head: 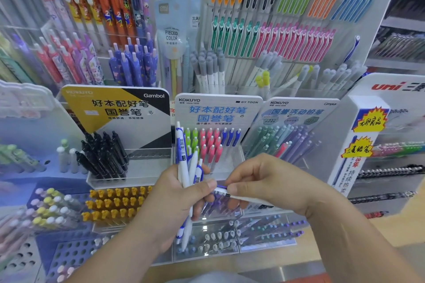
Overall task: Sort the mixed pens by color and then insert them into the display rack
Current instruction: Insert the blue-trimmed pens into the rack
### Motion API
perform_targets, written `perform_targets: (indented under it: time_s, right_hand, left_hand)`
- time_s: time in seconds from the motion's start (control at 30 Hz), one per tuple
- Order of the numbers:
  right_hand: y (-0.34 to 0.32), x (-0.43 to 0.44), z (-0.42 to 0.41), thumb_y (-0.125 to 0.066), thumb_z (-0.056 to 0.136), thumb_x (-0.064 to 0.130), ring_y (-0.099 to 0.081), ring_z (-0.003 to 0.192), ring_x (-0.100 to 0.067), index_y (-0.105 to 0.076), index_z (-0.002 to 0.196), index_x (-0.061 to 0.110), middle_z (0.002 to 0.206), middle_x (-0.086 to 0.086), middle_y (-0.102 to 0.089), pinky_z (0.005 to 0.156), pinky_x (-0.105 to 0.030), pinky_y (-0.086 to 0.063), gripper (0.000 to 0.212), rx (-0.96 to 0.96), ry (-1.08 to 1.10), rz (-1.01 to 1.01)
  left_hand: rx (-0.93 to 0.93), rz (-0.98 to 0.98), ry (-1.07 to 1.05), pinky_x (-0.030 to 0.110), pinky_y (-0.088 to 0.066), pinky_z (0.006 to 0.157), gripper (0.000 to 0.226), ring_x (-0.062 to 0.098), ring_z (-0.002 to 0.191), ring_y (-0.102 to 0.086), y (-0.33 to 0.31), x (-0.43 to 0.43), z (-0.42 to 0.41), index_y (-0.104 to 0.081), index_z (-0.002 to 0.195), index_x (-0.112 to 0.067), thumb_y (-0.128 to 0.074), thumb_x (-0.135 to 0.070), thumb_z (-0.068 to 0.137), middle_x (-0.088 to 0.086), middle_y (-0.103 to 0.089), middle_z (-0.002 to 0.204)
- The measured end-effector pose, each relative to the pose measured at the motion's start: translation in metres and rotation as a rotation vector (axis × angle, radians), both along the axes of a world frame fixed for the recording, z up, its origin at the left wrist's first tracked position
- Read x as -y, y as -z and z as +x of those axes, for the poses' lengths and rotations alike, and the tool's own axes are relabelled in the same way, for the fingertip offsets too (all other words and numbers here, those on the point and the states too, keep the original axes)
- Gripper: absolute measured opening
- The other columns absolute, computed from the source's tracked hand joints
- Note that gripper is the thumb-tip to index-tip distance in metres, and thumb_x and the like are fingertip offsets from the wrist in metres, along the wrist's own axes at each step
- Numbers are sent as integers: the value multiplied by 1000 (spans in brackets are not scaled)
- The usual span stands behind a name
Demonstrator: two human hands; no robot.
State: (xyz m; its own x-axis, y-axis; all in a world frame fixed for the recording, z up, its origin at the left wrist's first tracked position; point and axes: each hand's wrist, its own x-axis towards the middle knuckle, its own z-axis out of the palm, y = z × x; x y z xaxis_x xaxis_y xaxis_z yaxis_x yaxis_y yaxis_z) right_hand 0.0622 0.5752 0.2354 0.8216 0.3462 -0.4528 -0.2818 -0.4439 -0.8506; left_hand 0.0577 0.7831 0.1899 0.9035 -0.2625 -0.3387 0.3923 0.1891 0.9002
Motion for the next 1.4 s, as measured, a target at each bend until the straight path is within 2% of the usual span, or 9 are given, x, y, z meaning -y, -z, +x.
perform_targets:
  time_s: [0.13, 0.3, 0.43, 0.57, 0.67, 0.83, 1.03, 1.23, 1.4]
  right_hand:
    - [2, -8, 1, -70, 92, 16, -66, 76, -16, -76, 98, 11, 88, -12, -77, 80, -34, -52, 10, -12, -16, 4]
    - [8, -7, 0, -75, 83, 6, -65, 86, -27, -69, 97, 2, 90, -18, -75, 82, -41, -48, 16, -81, -33, 108]
    - [9, -2, 2, -76, 82, -2, -61, 80, -26, -67, 119, 16, 93, -17, -73, 65, -28, -50, 42, -36, -9, 150]
    - [10, -1, 4, -75, 82, -5, -53, 71, -26, -53, 136, 36, 94, -8, -68, 61, -28, -47, 71, 33, -12, 170]
    - [6, 4, 8, -75, 82, -3, -56, 71, -30, -58, 128, 37, 98, -14, -66, 60, -33, -49, 63, 137, 91, 154]
    - [0, 19, 18, -73, 87, 6, -70, 77, -25, -58, 125, 34, 95, -15, -66, 61, -30, -51, 49, 346, 315, 37]
    - [9, 14, 34, -72, 88, 4, -66, 72, -11, -67, 108, 33, 84, 16, -64, 65, -21, -51, 36, 651, 560, -34]
    - [26, 2, 40, -77, 84, 7, -66, 75, -9, -71, 106, 22, 87, 13, -67, 76, -35, -59, 27, 759, 585, -186]
    - [35, -7, 43, -76, 85, 11, -62, 74, -2, -70, 108, 24, 85, 14, -65, 74, -28, -56, 27, 838, 589, -296]
  left_hand:
    - [15, 32, -5, 28, -40, 44, 27, 19, 46, -45, -1, 0, 0, -61, 107, -8, -74, -8, 83, 15, -65, 66]
    - [-4, 20, 21, 28, -39, 45, 28, 17, 43, -41, 2, 4, -5, -60, 105, -6, -75, -11, 82, 14, -62, 65]
    - [-35, -30, 2, 28, -38, 44, 37, 18, 44, -38, 5, 5, -5, -62, 101, -5, -75, -25, 73, 15, -64, 70]
    - [-76, -50, -6, 26, -36, 44, 29, 19, 45, -37, 8, 8, -3, -61, 102, -4, -73, -20, 82, 13, -60, 67]
    - [-92, -53, -11, 26, -36, 44, 16, 19, 44, -36, 10, 8, 0, -61, 99, -4, -69, -13, 88, 12, -58, 67]
    - [-102, -55, -36, 27, -35, 45, 20, 17, 44, -37, 10, 4, 5, -61, 103, -2, -69, -13, 88, 12, -57, 68]
    - [-105, -65, -41, 27, -36, 45, 17, 17, 43, -37, 10, 5, 4, -61, 102, -3, -68, -13, 89, 12, -56, 68]
    - [-102, -61, -46, 27, -35, 47, 13, 18, 46, -36, 12, 2, 3, -62, 99, -5, -67, -12, 90, 11, -57, 68]
    - [-113, -47, -64, 28, -34, 48, 10, 18, 46, -37, 15, 0, 1, -63, 99, -6, -66, -11, 91, 11, -57, 68]
